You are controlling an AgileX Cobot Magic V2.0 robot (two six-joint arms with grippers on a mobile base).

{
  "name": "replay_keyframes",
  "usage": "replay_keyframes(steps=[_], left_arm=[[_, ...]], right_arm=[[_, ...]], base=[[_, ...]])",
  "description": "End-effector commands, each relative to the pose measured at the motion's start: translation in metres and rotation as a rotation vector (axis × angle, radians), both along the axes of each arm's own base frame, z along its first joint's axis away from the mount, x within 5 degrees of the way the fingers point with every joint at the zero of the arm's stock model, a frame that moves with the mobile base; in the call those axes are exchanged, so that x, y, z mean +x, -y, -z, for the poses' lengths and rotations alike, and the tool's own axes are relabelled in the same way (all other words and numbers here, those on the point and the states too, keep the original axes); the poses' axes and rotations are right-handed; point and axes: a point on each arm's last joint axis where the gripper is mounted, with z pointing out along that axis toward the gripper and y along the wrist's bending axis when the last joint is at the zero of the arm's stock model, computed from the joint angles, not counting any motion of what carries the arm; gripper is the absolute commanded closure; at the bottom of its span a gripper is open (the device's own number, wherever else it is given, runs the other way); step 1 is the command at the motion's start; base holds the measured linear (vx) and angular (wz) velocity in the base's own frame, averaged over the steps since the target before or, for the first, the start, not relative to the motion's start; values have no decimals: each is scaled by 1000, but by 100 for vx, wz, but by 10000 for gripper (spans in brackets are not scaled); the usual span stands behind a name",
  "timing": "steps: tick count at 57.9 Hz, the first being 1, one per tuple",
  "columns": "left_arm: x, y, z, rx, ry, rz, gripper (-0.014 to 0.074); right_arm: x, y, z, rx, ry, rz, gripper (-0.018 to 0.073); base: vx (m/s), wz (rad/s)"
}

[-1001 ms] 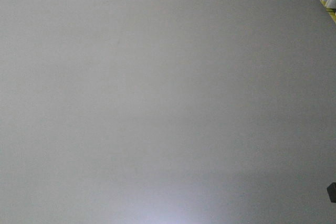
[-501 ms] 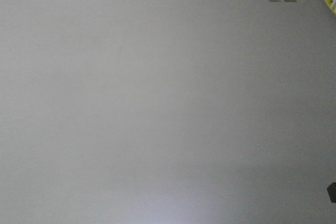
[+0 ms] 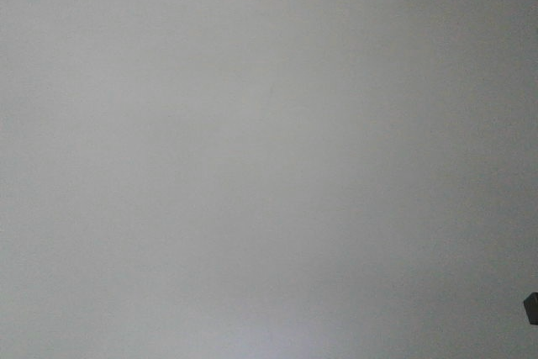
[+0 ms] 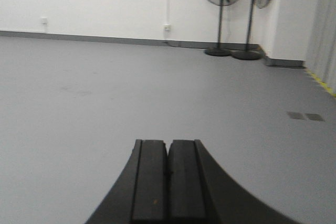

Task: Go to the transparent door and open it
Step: 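Drive the base forward and turn toward the wooden platform, then drive the base up to the transparent sliding door on the platform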

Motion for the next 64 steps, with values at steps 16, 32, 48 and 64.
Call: replay_keyframes(steps=[16,32,48,64], left_arm=[[0,0,-3,-14,74,1,602],[0,1,-3,-14,73,13,602],[0,1,-3,-14,73,12,602],[0,1,-3,-14,73,12,602]], right_arm=[[-1,0,-7,-21,94,3,568],[-1,0,-7,-21,94,3,568],[-1,0,-7,-21,94,3,568],[-1,0,-7,-21,94,3,568]], base=[[25,46],[27,32],[31,14],[36,3]])
